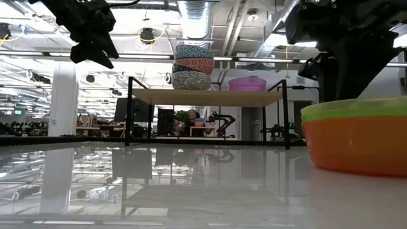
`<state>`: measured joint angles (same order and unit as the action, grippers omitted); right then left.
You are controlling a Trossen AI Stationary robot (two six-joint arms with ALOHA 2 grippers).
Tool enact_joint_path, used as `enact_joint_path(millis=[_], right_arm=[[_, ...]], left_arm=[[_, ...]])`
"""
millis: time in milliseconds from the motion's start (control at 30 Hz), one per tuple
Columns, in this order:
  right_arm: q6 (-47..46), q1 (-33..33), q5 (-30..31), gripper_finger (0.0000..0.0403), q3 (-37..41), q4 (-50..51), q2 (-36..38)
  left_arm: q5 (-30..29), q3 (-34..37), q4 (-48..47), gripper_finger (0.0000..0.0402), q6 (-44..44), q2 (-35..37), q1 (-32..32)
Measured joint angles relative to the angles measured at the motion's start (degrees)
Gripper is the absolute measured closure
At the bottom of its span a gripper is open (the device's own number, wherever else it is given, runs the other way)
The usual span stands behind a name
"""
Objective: Place and stack bowls onto a shelf
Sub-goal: Stack the yellow bowl on top of the violet bowl on the shelf
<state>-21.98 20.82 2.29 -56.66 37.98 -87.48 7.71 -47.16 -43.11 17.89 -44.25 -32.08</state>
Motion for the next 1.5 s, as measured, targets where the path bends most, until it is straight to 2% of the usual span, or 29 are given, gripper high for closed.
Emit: enact_joint_path(millis=[267, 700, 1033, 1233, 1333, 1500], right_arm=[[-0.46, -0.07, 2.22, 0.0243, -0.06, 1.29, 1.73], [0.42, -0.72, 0.91, 0.0248, 1.33, 2.12, -0.02], [-0.66, -0.72, -1.35, 0.031, 3.4, 0.84, 0.0], [-1.67, -0.72, -2.14, 0.038, 3.69, 0.77, 0.27], [-1.94, -0.72, -2.15, 0.0375, 3.72, 0.98, 0.48], [-4.1, -0.72, -2.04, 0.0319, 3.72, 0.94, 0.48]], left_arm=[[-0.54, 0.0, 0.01, 0.0211, -0.01, 0.0, 0.0], [-0.88, 0.0, 0.02, 0.0211, 0.02, 0.0, 0.0], [-0.86, 0.0, 0.0, 0.0211, 0.03, 0.0, -0.01], [-0.84, 0.0, -0.02, 0.0211, 0.07, 0.0, 0.0], [-0.84, 0.0, -0.02, 0.0211, -0.09, 0.0, 0.0], [-0.84, 0.0, -0.02, 0.0211, -0.15, 0.0, 0.0]])
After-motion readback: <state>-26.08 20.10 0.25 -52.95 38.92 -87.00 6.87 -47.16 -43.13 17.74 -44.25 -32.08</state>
